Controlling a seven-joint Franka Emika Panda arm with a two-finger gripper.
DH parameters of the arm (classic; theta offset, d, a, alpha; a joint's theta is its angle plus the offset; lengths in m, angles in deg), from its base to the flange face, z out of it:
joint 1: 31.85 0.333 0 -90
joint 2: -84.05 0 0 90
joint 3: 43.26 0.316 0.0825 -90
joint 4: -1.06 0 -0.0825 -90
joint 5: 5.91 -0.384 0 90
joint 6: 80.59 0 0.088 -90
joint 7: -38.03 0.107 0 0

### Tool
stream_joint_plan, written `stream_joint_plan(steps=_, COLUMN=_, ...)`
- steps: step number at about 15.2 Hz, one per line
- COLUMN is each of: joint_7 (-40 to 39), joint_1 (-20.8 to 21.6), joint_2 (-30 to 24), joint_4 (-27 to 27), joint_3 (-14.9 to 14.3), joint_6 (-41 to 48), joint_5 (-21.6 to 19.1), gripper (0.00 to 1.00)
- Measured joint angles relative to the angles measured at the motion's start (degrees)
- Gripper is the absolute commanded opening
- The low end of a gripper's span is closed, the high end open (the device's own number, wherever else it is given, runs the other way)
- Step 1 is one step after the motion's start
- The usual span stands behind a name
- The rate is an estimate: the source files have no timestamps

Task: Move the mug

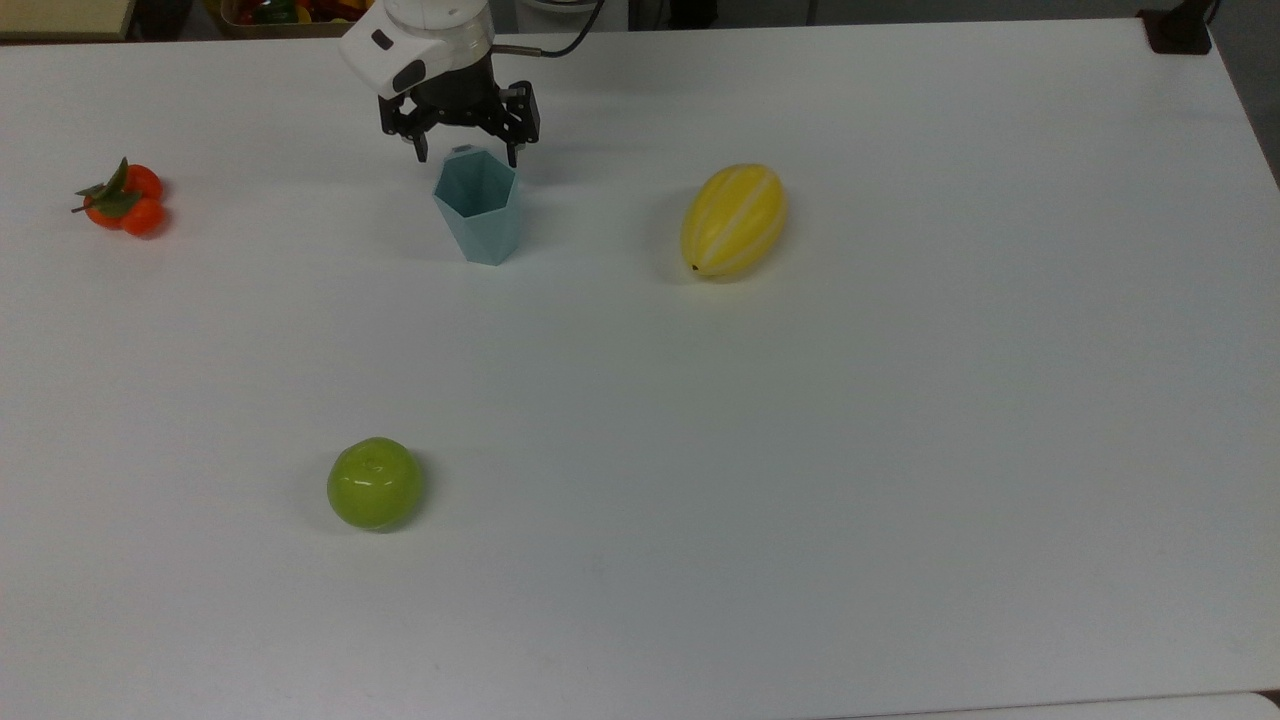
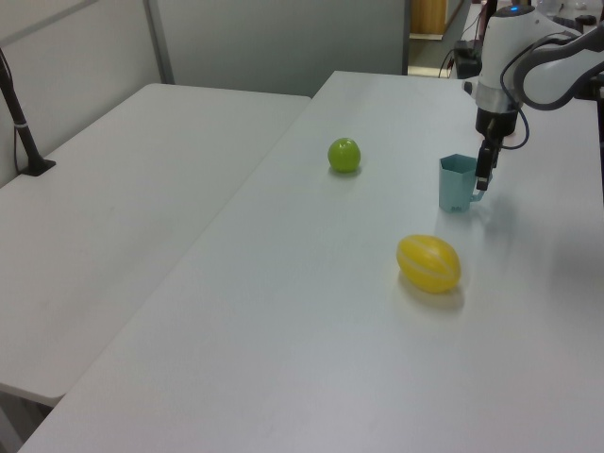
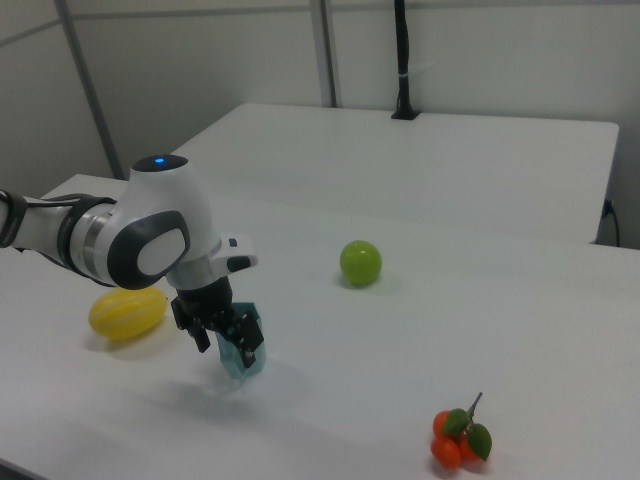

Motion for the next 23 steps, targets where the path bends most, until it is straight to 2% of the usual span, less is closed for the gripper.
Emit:
stream_joint_plan(steps=2, joint_7=0.2, joint_1=0.0, joint_2=-0.4, joint_4=-2.5, joint_3=0.2, joint_6=3.9, joint_5=1.1, gripper=1.0)
stream_joint_plan(steps=6, joint_7=0.3, joint_1=0.1, joint_2=-2.2, joint_4=-20.2, joint_3=1.8, joint_6=26.3, joint_5=1.4, gripper=1.0)
stream_joint_plan(steps=8, joint_7=0.8, joint_1=0.2, joint_2=-2.7, joint_4=-28.2, joint_3=4.8, joint_6=35.3, joint_5=1.0, gripper=1.0)
stream_joint_plan(steps=12, joint_7=5.6, joint_1=0.4, joint_2=-2.7, joint_4=-37.4, joint_3=9.3, joint_6=44.0, joint_5=-3.8, gripper=1.0)
stream_joint_plan(steps=15, joint_7=7.8, joint_1=0.4, joint_2=-2.5, joint_4=-39.8, joint_3=9.6, joint_6=44.6, joint_5=-7.0, gripper=1.0)
stream_joint_plan(steps=18, joint_7=7.6, joint_1=0.4, joint_2=-1.9, joint_4=-40.1, joint_3=9.4, joint_6=39.7, joint_5=-9.3, gripper=1.0)
stream_joint_plan(steps=23, joint_7=0.6, joint_1=0.0, joint_2=-0.2, joint_4=-40.0, joint_3=8.7, joint_6=34.1, joint_5=-10.2, gripper=1.0)
